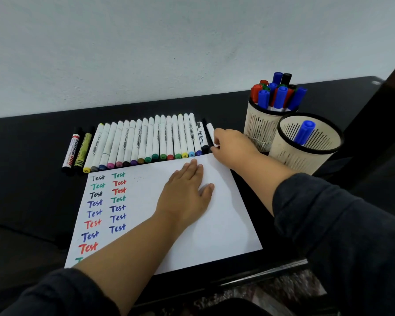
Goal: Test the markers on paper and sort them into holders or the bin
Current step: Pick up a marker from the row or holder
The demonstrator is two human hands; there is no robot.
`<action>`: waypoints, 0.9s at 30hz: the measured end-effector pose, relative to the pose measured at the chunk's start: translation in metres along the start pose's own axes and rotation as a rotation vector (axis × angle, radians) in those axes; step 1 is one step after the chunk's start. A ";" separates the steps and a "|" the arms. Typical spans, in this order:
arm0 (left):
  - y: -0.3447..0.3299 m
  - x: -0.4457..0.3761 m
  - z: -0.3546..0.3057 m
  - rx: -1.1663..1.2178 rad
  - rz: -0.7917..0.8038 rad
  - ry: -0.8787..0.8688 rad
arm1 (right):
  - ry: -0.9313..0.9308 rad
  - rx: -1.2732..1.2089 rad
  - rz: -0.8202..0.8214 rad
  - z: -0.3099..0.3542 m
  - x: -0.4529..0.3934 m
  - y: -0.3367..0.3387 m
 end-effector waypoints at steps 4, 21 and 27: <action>0.000 0.000 0.001 0.006 0.004 0.004 | -0.059 0.016 -0.019 -0.001 -0.004 0.000; 0.009 0.003 0.014 0.332 0.058 0.147 | -0.122 -0.349 -0.379 0.010 0.094 0.055; 0.025 0.010 0.007 0.439 -0.001 0.110 | -0.289 -0.706 -0.448 0.003 0.141 0.055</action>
Point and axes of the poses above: each hand's wrist, its own x-axis away from the middle knuckle, its own y-axis out of the back of the hand, z = x × y, the point moved 10 cm from there along -x, towards the middle knuckle, and after that the axes turned 9 degrees about y, right-handed, at the moved point
